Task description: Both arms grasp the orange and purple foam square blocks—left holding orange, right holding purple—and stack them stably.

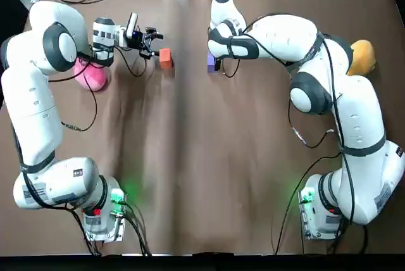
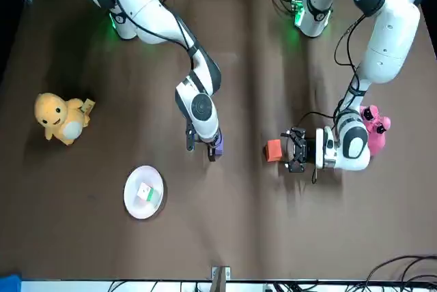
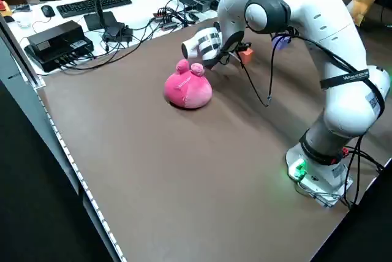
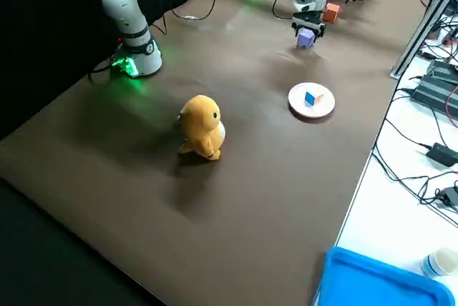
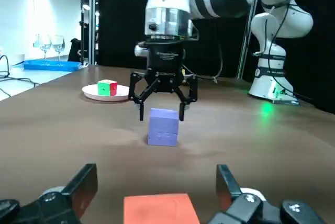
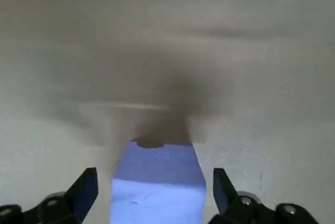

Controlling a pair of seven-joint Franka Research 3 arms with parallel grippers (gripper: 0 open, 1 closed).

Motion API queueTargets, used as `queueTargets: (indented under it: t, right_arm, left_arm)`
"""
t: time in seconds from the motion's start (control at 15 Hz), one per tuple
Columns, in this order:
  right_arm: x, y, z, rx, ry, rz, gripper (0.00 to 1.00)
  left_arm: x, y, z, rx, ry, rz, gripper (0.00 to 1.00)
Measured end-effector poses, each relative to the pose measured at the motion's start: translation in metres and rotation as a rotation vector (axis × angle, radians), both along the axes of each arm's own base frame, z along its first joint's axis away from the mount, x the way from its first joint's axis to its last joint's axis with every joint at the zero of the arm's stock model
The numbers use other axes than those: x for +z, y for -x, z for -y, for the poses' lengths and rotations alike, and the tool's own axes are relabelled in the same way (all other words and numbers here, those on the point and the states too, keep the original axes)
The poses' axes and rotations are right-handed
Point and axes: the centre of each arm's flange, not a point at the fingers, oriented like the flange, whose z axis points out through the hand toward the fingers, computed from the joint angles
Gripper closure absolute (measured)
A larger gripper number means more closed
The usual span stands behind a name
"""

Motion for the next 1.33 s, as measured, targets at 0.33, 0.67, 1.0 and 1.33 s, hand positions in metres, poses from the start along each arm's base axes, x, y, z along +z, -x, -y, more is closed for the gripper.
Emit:
queueTargets:
  t: [0.33,0.67,1.0,1.33]
  right_arm:
    - [0.005,-0.004,0.001,0.015,-0.004,0.010,0.40]
    - [0.015,-0.013,0.004,0.019,-0.015,0.019,0.42]
    - [0.041,-0.020,0.008,0.028,0.009,-0.025,0.42]
    - [0.086,-0.026,0.010,0.063,0.002,-0.033,0.42]
  left_arm:
    - [-0.014,0.019,0.014,0.015,0.049,0.033,0.00]
    - [-0.023,0.021,0.029,0.045,0.076,0.129,0.00]
    - [-0.039,0.024,0.027,0.068,0.065,0.117,0.00]
    - [-0.043,0.023,0.027,0.094,0.070,0.145,0.00]
